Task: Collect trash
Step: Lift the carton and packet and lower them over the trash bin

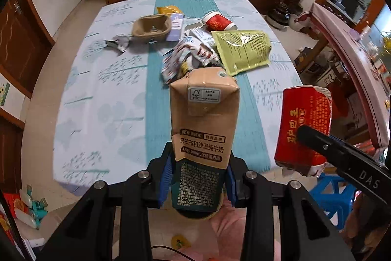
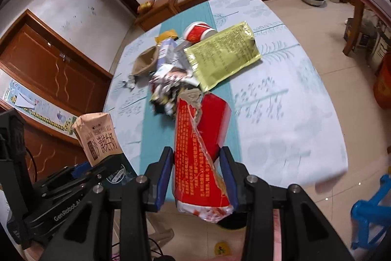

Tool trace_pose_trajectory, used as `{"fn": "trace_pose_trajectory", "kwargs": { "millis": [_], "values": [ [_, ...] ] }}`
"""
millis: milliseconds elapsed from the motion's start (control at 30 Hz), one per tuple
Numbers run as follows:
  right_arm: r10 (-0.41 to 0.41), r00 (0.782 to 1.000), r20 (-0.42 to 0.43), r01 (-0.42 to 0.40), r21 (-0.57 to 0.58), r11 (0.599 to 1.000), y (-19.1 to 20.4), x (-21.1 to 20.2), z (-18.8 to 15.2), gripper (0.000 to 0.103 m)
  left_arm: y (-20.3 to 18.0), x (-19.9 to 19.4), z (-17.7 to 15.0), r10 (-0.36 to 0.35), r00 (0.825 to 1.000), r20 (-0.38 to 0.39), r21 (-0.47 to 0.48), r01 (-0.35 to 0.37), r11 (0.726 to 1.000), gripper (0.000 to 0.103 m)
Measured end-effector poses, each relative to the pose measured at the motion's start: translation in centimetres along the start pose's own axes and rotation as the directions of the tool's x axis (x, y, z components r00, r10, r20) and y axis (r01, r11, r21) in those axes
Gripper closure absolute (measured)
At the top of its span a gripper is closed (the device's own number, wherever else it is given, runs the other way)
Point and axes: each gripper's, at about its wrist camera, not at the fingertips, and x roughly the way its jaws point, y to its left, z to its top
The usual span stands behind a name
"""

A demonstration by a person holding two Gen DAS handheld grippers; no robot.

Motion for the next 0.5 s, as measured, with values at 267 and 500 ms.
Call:
{"fn": "trace_pose_trajectory", "kwargs": {
  "millis": [267,500],
  "values": [
    [-0.032,0.997,0.064,0.032,0.003,0.999,4.2,-4.6,-8.4,0.064,3.7,-4.8,-6.7,-0.053,0.998,0.043,0.005,0.053,0.999,0.068],
    [-0.064,0.998,0.017,0.064,-0.019,0.998,6.1,-6.0,-13.8,0.064,4.4,-5.6,-10.8,-0.082,0.997,-0.001,0.011,0.082,0.997,0.068]
  ]
}}
